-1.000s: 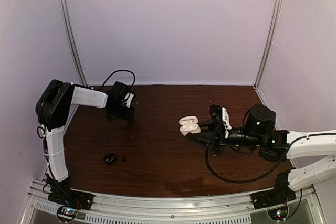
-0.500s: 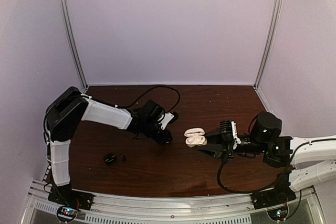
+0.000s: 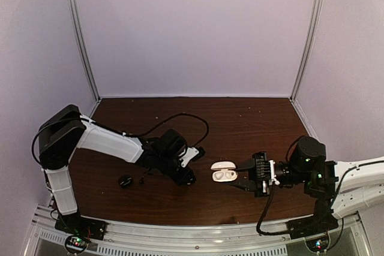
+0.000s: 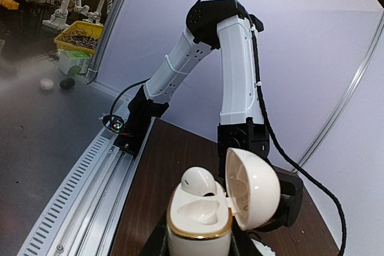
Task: Insert the wireless bluetooth earbuds into the charging case
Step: Move the right earbud to the center of the board, then pick up the right earbud from the center of the board.
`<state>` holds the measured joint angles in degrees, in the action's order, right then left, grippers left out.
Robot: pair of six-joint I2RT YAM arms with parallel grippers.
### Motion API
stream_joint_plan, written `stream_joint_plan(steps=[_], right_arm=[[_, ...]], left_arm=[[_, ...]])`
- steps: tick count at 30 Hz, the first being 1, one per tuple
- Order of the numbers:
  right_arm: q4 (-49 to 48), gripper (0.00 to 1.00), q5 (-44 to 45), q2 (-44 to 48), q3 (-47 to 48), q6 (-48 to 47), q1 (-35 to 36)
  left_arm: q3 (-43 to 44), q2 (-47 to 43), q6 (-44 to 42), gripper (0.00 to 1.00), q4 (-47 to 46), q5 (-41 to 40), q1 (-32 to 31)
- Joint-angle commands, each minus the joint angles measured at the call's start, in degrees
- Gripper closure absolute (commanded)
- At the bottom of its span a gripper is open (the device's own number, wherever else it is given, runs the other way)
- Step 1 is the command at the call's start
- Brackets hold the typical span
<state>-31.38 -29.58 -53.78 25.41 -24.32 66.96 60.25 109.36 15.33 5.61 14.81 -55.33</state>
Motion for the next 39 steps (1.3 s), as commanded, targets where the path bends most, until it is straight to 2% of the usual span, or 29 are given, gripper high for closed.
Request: stream_joint_plan(steps=[1,5,9,15,21,25,30,39], right_arm=[[-0.99,1.0,4.26,1.23,-0.61,-2.16,0.63],[-1.17,1.0,6.04,2.48,-1.19,-1.6,0.63],[-1.66,1.0,7.16,3.81,-2.19,-0.44,0.67],[-4.28,1.0,9.68,5.51,-4.55,1.61,0.6],[-5.72,1.0,10.65,5.88,-5.69,2.56,0.6],[-7.0,1.0,10.9,5.81,-6.44,3.13,0.6],[-7.1,1.0,11.46,6.34,-6.89,3.88,0.48],[-6.94,1.0,11.93,6.87,-7.13,3.98,0.46]], left_arm=[[-2.58,-0.55,-2.22,0.82,7.74,-2.58,0.27],[-2.97,-3.53,-4.35,0.67,4.0,-5.5,0.36],[-7.36,-9.02,-5.8,0.55,-4.58,-5.77,0.32],[-20.8,-17.61,-5.06,0.48,-24.48,-7.96,0.18],[-35.19,-21.18,-7.21,0.46,-45.92,-7.03,-1.04],[-38.1,-17.25,-10.44,0.46,-55.73,-5.52,-1.2],[-36.94,-11.7,-12.86,0.48,-61.08,-4.83,-1.62],[-35.68,-5.39,-14.25,0.53,-65.41,-3.75,-1.62]])
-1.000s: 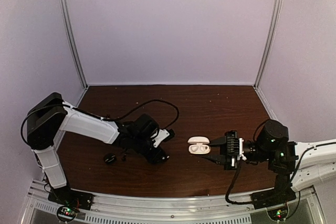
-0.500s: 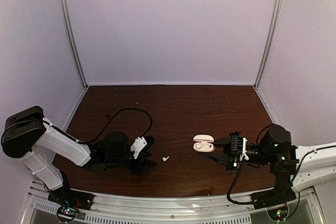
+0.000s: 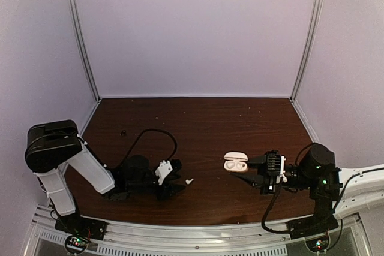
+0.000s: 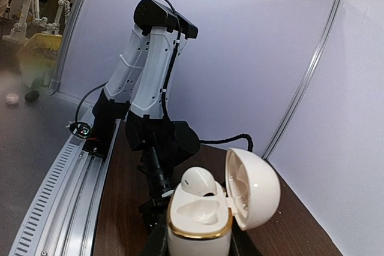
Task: Insert the wireless bluetooth earbuds into the charging case
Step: Pick up the right earbud from the center of the board.
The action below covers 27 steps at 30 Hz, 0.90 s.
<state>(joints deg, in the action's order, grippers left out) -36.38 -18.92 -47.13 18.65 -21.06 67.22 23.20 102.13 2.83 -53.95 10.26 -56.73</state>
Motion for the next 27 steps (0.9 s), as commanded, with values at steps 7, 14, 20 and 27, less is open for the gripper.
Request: stream_joint_plan(steps=[7,14,20,27], right_arm=[[-1.9,1.0,1.44,0.1,-0.24,0.68,0.19],[-2.0,1.0,2.1,0.16,-0.28,0.71,0.19],[-2.2,1.0,2.52,0.15,-0.24,0.86,0.1],[-2.64,1.0,3.3,0.55,-0.46,0.79,0.1]], left_arm=[[3.34,4.96,-1.48,0.59,-4.95,0.24,-0.21],[4.2,7.82,-1.62,0.61,-5.38,1.08,-0.18],[5.77,9.19,-1.88,0.61,-3.67,-0.32,-0.19],[6.42,10.46,-1.88,0.7,-2.82,-0.45,-0.14]])
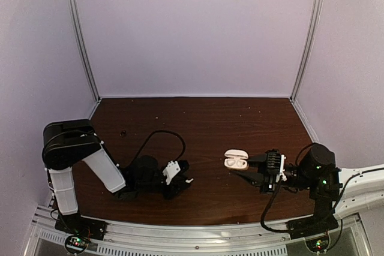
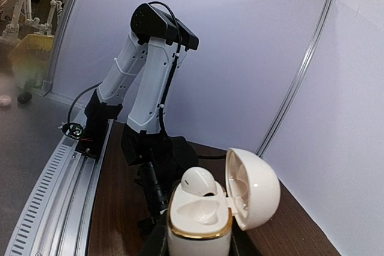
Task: Insert the wireless bluetooth earbuds into the charging case
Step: Pick up the right earbud from the center of the board, then insert the right earbud into the right side groove of the charging case.
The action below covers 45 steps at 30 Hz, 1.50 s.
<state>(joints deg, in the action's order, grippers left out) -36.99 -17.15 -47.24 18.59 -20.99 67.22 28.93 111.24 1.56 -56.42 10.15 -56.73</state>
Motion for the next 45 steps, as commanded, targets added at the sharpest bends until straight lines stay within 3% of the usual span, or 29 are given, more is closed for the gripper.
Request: stream_joint_plan(steps=[1,10,14,23,30,36,40,45], right_arm=[[-1.96,1.0,1.55,0.54,-0.4,0.71,0.1],[-1.99,1.0,1.64,0.23,-0.48,0.78,0.15],[-1.77,1.0,1.91,0.52,-0.57,0.71,0.16],[-2.21,1.0,2.05,-0.73,-0.75,0.56,0.1],[-3.8,1.0,4.14,-4.59,-1.31,-0.68,0.06],[-8.62,1.0,3.79,-8.69,-2.64,-3.42,0.02],[-10.23,1.0,0.27,-12.3,-1.77,-3.25,-0.16],[-10.68,1.0,-5.06,-17.51,0.37,-1.18,-0.57]], left_arm=[[0.74,1.49,-0.64,0.71,-0.35,-0.39,-0.09],[1.78,2.66,-0.58,0.73,0.91,-1.44,-0.14],[1.48,1.7,-0.8,0.79,1.94,-1.39,-0.14],[-0.77,-7.09,-0.79,0.85,7.4,-1.16,-0.11],[-0.21,-21.38,4.22,0.87,19.62,4.5,-0.08],[4.44,-37.93,7.46,0.88,37.74,13.82,-0.54],[9.65,-45.34,5.42,0.89,51.24,16.5,-0.82],[16.93,-48.47,0.71,0.89,65.19,19.66,-2.64]])
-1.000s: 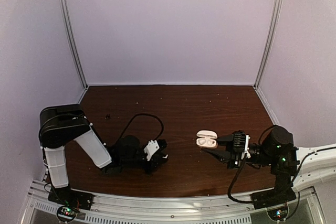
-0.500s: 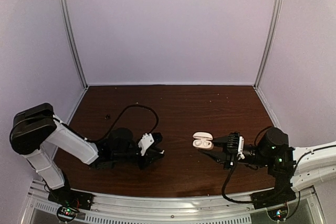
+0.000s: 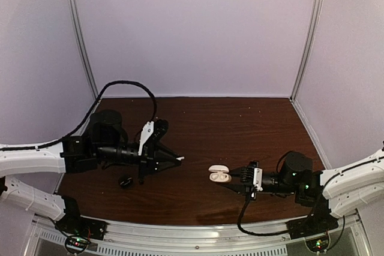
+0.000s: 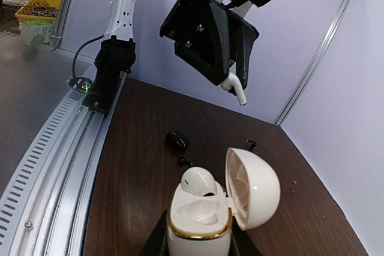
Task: Insert the wireless bluetooth earbuds into the charging case
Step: Insert the right earbud into the right side groove of the charging case.
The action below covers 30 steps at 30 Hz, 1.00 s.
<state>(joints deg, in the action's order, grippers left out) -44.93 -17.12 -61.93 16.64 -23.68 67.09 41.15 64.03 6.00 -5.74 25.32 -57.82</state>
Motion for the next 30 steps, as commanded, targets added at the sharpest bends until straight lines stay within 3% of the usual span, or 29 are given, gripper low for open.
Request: stream_joint_plan(steps=[1,5,14,30], right_arm=[[-2.76,1.0,-5.88,-3.44,2.63,1.89,-0.54],[-2.97,1.0,-7.82,-4.9,3.55,3.04,-1.01],[-6.37,1.0,-6.95,-7.59,3.85,3.91,-1.35],[-11.14,1.0,-8.86,-11.92,6.16,9.85,-1.26]], left_arm=[[6.5,-1.15,-4.75,0.89,16.9,4.51,-2.29],[10.76,-0.41,-7.81,0.9,22.35,4.32,-5.0],[15.81,3.98,-7.34,0.9,19.7,1.57,-10.96],[20.91,11.01,-7.09,0.9,14.48,-0.46,-11.79]])
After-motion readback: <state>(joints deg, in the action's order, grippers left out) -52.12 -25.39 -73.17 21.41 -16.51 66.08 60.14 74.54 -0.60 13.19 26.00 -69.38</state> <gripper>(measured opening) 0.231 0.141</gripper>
